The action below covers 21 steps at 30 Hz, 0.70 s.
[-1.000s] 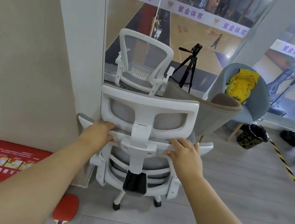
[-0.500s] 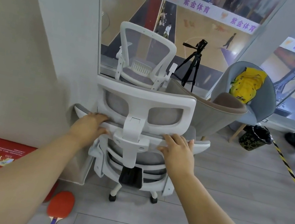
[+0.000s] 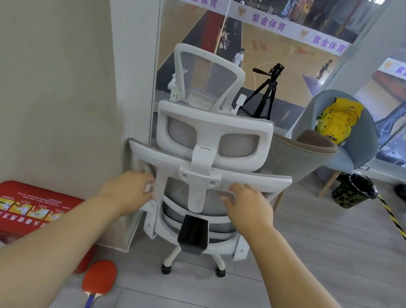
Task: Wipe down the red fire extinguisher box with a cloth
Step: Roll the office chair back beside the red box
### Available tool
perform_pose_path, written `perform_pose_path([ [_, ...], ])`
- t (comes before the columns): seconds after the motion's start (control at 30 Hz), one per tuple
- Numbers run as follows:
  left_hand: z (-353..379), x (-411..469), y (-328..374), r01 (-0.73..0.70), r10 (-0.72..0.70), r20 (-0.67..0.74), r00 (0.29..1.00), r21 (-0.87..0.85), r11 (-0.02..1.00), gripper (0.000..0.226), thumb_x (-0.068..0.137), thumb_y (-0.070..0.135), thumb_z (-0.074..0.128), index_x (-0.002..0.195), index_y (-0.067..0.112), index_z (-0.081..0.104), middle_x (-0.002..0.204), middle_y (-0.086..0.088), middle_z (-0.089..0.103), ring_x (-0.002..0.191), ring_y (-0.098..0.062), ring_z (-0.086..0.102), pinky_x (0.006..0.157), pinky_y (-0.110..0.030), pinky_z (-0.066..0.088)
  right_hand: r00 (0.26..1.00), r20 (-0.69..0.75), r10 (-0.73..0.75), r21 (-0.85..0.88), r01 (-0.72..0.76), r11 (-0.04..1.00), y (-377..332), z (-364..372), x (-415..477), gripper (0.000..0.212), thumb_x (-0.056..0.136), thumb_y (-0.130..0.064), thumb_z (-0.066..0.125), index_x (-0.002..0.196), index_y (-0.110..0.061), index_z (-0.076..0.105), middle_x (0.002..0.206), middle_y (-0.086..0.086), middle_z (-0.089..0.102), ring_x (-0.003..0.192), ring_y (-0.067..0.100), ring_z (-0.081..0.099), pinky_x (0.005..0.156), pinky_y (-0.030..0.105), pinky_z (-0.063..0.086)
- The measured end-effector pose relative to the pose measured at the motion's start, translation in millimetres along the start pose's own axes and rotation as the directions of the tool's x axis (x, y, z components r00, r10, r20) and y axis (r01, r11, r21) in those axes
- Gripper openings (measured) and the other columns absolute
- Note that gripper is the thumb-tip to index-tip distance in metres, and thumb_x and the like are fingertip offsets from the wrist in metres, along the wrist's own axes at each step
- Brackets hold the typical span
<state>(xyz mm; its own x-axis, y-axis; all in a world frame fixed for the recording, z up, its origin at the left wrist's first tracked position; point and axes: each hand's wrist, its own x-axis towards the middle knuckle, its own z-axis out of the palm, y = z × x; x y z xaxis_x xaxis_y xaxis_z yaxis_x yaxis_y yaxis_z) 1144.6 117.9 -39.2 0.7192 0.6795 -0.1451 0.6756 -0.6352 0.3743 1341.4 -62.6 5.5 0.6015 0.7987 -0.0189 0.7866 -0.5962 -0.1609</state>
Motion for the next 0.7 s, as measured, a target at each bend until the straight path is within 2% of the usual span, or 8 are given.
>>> perform_pose_path([
  [0.03,3.3,-12.3,-4.6,0.008,-0.008,0.018,1.0,-0.003,1.0,0.013,0.088,0.037,0.056,0.095,0.026,0.054,0.107,-0.001,0.061,0.095,-0.022,0.057,0.08,-0.034,0.047,0.999,0.036,-0.011,0.01,0.011,1.0,-4.9,4.8,-11.1,0.031,0.094,-0.038,0.048,0.118,-0.019,0.057,0.114,0.0,0.059,0.105,0.025,0.055,0.078,0.034,0.046],
  [0.1,9.3,-36.2,-15.2,0.026,-0.027,0.042,0.999,0.019,0.999,0.017,0.089,0.041,0.055,0.089,0.025,0.053,0.1,0.001,0.062,0.094,-0.022,0.058,0.08,-0.035,0.048,0.994,0.104,-0.033,0.032,0.03,0.999,-13.5,16.1,-33.4,0.029,0.094,-0.04,0.048,0.115,-0.022,0.057,0.113,-0.002,0.059,0.104,0.024,0.057,0.079,0.034,0.048],
  [0.2,17.6,-72.1,-32.7,0.06,-0.06,0.015,0.998,0.034,0.998,0.027,0.087,0.045,0.057,0.097,0.021,0.061,0.101,0.001,0.065,0.096,-0.021,0.06,0.081,-0.032,0.048,0.974,0.221,-0.052,0.042,0.044,0.998,-23.1,34.4,-64.2,0.033,0.093,-0.045,0.049,0.12,-0.027,0.056,0.116,-0.004,0.06,0.105,0.021,0.057,0.077,0.033,0.047],
  [0.33,29.1,-125.4,-48.6,0.128,-0.129,0.027,0.991,0.035,0.991,0.026,0.086,0.045,0.058,0.098,0.022,0.063,0.095,0.005,0.064,0.09,-0.018,0.059,0.075,-0.027,0.045,0.926,0.36,-0.114,0.041,0.106,0.994,-35.8,52.2,-98.1,0.036,0.093,-0.046,0.05,0.124,-0.028,0.054,0.118,-0.004,0.06,0.107,0.02,0.056,0.086,0.038,0.05],
  [0.43,40.1,-164.1,-60.2,0.188,-0.187,0.067,0.98,-0.006,0.982,0.025,0.085,0.046,0.06,0.098,0.025,0.065,0.097,0.004,0.067,0.092,-0.017,0.061,0.081,-0.031,0.05,0.885,0.423,-0.195,0.074,0.18,0.981,-46.9,58.8,-122.7,0.038,0.094,-0.045,0.049,0.127,-0.027,0.051,0.123,-0.005,0.057,0.112,0.02,0.053,0.086,0.034,0.045],
  [0.53,49.8,-200.2,-67.7,0.241,-0.238,0.088,0.967,-0.023,0.97,0.023,0.086,0.046,0.058,0.097,0.026,0.063,0.094,0.007,0.065,0.089,-0.014,0.06,0.079,-0.03,0.049,0.849,0.451,-0.277,0.105,0.258,0.96,-55.9,63.8,-142.2,0.04,0.094,-0.045,0.05,0.13,-0.026,0.049,0.125,-0.003,0.057,0.113,0.02,0.052,0.084,0.033,0.044],
  [0.6,56.4,-225.3,-67.9,0.258,-0.257,0.07,0.964,-0.019,0.966,0.02,0.087,0.044,0.058,0.092,0.025,0.061,0.089,0.007,0.062,0.083,-0.012,0.058,0.071,-0.026,0.046,0.825,0.467,-0.318,0.109,0.303,0.947,-60.4,67.9,-155.7,0.04,0.094,-0.044,0.05,0.129,-0.025,0.05,0.125,-0.001,0.058,0.114,0.021,0.051,0.087,0.035,0.046],
  [0.7,66.5,-264.3,-62.2,0.27,-0.27,0.047,0.962,0.014,0.963,0.015,0.09,0.037,0.056,0.081,0.025,0.054,0.081,0.009,0.056,0.075,-0.009,0.049,0.054,-0.013,0.029,0.797,0.476,-0.371,0.117,0.361,0.925,-65.2,76.4,-178.1,0.038,0.094,-0.044,0.05,0.127,-0.026,0.051,0.125,-0.001,0.057,0.114,0.022,0.052,0.09,0.037,0.045],
])
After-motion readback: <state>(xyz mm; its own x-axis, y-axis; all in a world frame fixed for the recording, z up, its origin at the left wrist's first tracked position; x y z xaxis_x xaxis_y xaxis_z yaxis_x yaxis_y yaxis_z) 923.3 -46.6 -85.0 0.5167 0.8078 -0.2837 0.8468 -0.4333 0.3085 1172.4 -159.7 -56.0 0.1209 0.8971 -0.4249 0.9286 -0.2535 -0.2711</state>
